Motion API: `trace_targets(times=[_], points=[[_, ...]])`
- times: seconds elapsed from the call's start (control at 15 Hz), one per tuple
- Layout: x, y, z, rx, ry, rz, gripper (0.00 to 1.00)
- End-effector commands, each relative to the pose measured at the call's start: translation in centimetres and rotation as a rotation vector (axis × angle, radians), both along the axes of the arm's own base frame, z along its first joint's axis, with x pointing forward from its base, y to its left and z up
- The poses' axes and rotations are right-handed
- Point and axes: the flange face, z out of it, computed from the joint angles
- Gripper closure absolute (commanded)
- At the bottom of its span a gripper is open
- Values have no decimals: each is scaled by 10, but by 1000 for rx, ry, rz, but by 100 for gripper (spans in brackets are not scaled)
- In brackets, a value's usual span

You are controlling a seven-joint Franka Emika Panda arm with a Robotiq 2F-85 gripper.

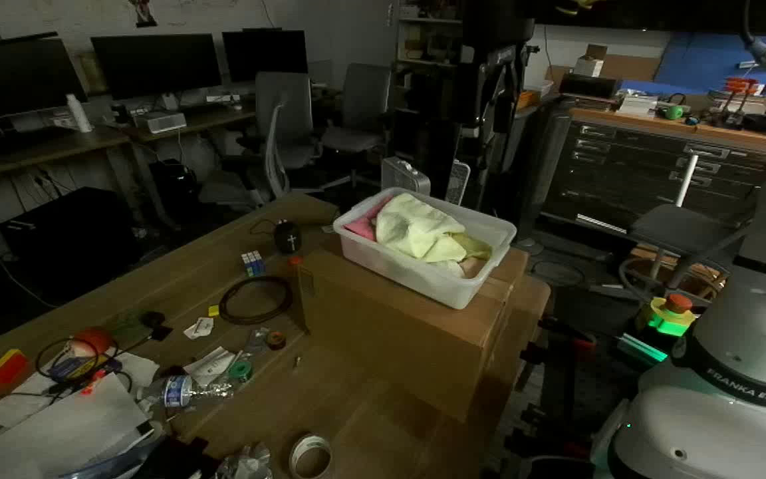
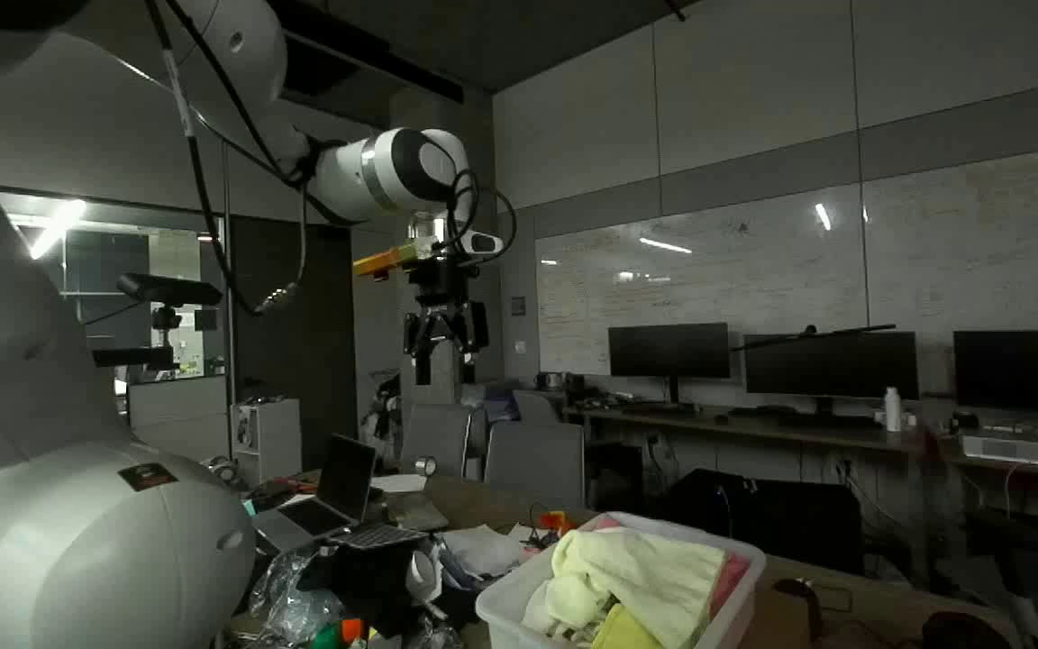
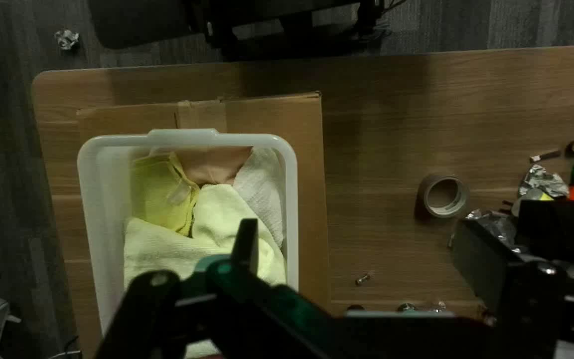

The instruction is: Remove the clothes from the storage box

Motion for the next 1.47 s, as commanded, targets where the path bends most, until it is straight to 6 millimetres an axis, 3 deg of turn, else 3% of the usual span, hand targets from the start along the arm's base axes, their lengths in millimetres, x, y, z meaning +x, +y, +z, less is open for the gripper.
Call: trace_targets(times=[0.0, 0.2, 0.47, 0.8, 1.07, 1.4], points=[[0, 0, 1, 0, -1, 0, 0], [12, -3, -2, -21, -40, -12, 0], [52, -12, -23, -26, -149, -28, 0], [96, -26, -82, -65, -139, -5, 0], [114, -43, -133, -105, -40, 24, 0], [129, -71, -165, -89, -19, 80, 0]])
